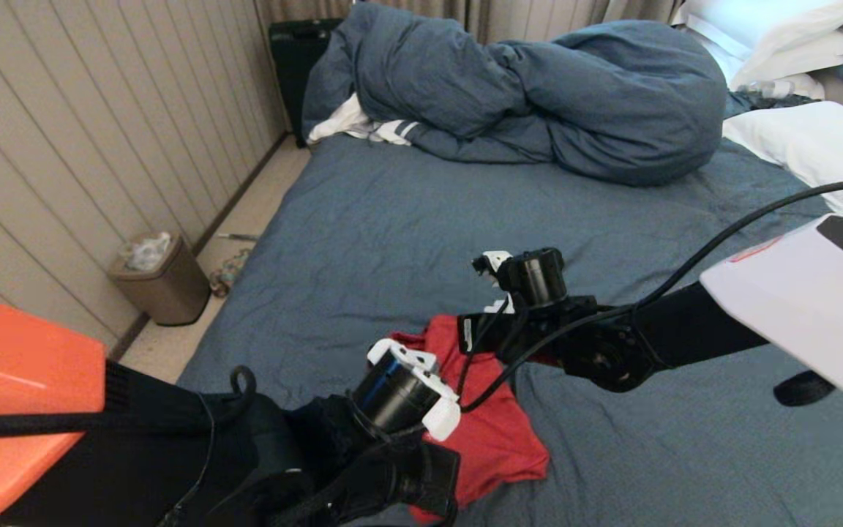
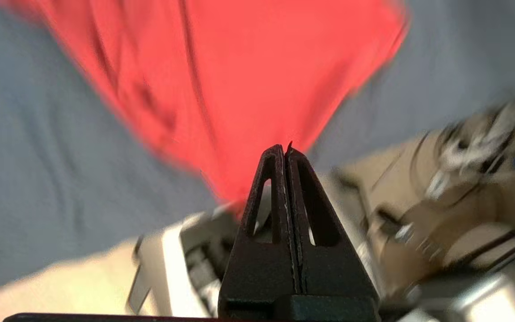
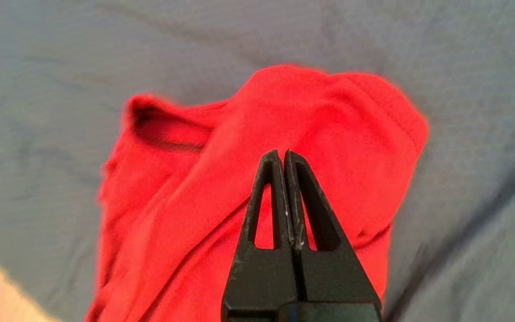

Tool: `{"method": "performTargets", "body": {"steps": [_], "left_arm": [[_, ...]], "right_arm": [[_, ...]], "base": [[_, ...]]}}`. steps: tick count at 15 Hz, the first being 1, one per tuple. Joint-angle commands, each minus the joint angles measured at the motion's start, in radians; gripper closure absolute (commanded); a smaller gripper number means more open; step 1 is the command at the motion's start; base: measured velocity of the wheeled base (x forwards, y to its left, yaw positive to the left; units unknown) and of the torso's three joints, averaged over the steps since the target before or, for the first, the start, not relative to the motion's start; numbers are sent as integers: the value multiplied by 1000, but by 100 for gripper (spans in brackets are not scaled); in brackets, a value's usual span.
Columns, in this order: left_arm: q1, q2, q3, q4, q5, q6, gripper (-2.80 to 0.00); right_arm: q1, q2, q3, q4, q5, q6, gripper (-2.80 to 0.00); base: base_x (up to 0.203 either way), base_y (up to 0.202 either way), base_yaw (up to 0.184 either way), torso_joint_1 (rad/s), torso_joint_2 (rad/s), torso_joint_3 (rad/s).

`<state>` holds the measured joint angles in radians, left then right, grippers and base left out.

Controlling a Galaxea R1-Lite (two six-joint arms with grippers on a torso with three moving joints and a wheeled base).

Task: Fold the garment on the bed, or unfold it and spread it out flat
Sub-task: Fold the red T-shirt

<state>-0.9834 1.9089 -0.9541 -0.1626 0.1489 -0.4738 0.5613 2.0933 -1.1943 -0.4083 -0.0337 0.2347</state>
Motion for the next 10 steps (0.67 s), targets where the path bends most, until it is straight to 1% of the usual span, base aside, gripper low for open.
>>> {"method": "performTargets", "body": {"steps": [1, 3, 6, 9, 10], "left_arm": [[19, 30, -71, 3, 2, -1, 0], [53, 105, -178, 23, 3, 8, 0], [119, 259, -363, 40, 3, 39, 0], [207, 405, -523, 77, 4, 78, 0], [243, 432, -550, 85, 4, 92, 0]], "right_arm": [[-1, -70, 62, -1, 0, 3, 0], [-9, -123, 179, -4, 1, 5, 0], [-14, -173, 345, -16, 13, 18, 0], [-2, -170, 459, -108, 17, 24, 0], [1, -159, 483, -131, 18, 26, 0]], "base": [[0, 0, 0, 0, 0, 0], [0, 0, 0, 0, 0, 0], [0, 0, 0, 0, 0, 0], [0, 0, 0, 0, 0, 0], [0, 0, 0, 0, 0, 0]]}}
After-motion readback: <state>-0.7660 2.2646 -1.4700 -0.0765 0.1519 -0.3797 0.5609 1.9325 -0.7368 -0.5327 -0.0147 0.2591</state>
